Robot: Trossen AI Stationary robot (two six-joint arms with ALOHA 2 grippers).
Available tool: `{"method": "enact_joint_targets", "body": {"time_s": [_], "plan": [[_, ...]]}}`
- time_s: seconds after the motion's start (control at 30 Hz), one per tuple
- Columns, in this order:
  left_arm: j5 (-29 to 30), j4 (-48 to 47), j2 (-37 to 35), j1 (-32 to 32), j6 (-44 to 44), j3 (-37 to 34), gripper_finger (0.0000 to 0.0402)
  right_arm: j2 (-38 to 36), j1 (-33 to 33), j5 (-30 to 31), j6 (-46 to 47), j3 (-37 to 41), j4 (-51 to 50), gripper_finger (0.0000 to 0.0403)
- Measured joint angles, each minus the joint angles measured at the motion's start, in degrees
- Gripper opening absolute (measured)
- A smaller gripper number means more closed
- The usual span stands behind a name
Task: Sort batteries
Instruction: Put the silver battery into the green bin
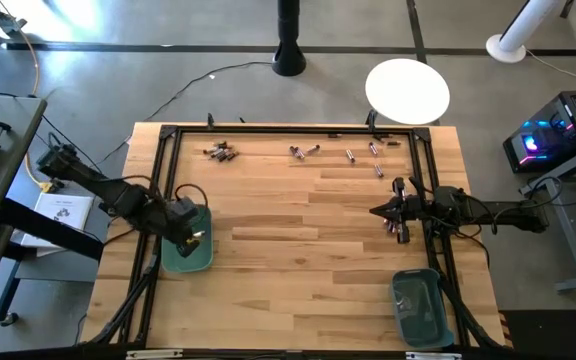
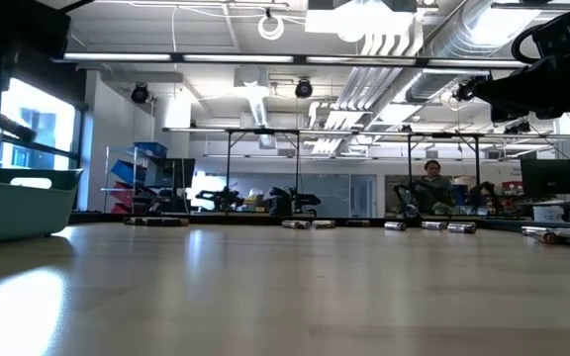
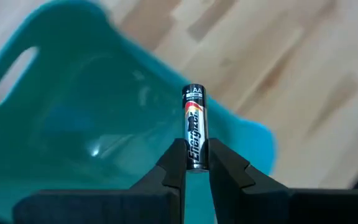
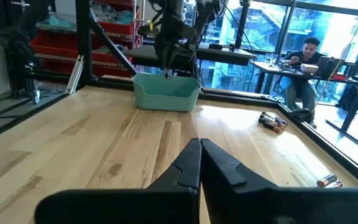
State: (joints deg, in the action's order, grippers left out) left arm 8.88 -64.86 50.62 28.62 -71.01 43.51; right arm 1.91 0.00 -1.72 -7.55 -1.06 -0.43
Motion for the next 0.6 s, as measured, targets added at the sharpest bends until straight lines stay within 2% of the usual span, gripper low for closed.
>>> {"method": "enact_joint_targets", "body": {"time_s": [0.3,0.6], "plan": [[8.35,-3.56,7.1,6.44,-15.02,0.0,0.0032,0.0,0.0,0.0,0.0,0.0,0.0,0.0],[9.25,-3.52,19.4,8.52,-25.04,0.0,0.0032,0.0,0.0,0.0,0.0,0.0,0.0,0.0]]}}
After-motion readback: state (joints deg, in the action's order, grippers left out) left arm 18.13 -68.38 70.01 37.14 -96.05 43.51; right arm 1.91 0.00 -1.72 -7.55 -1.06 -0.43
